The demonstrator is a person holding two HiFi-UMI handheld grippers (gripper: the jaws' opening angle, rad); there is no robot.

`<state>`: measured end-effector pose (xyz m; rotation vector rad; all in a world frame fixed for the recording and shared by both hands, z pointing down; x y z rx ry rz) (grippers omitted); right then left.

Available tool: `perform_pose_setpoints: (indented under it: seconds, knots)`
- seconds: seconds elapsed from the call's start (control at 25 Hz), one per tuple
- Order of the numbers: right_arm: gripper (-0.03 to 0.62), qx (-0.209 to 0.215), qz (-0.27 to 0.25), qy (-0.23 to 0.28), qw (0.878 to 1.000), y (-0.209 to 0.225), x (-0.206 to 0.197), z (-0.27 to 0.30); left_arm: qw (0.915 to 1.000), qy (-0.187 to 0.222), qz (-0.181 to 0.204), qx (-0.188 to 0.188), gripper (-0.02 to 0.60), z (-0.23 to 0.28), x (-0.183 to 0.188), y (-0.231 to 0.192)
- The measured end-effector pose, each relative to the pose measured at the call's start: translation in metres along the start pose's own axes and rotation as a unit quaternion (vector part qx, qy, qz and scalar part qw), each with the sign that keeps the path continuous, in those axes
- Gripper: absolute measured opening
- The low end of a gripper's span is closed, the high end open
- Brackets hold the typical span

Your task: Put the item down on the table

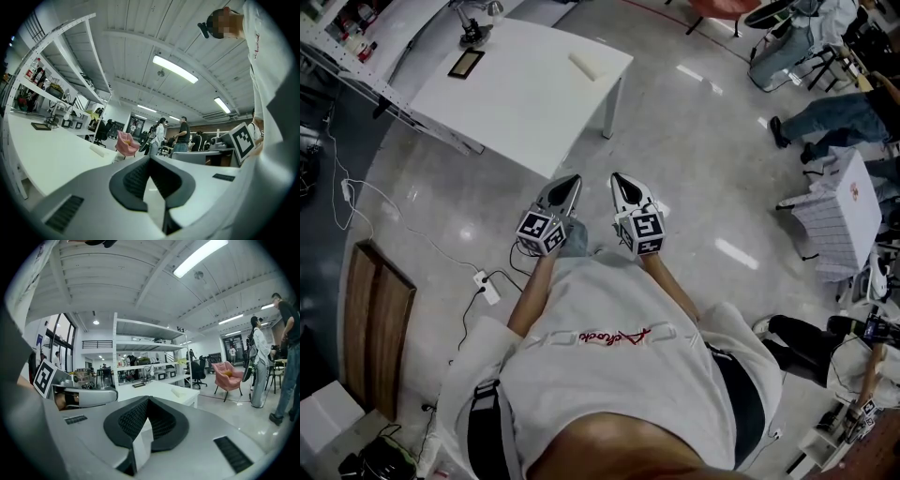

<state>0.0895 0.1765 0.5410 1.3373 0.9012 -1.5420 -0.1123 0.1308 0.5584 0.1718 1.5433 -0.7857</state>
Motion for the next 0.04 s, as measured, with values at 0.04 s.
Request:
perform_pose_setpoints:
  seconds: [0.04]
  knots:
    - [-0.005, -0.001, 0.0, -0.001, 1.0, 0.0006, -0.0009, -0.0002, 1.0, 0.0, -0.002, -0.002, 0.011, 0.0009, -0.0002, 0.0009]
Point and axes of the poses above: the fingertips, and each gripper's own axes: z forward along the fingers, y to its right, x out of its top, the point moved 10 cm from there along -z, backward along the fingers, and after that the axes turned 5 degrees about -z, right-handed, at the moved point
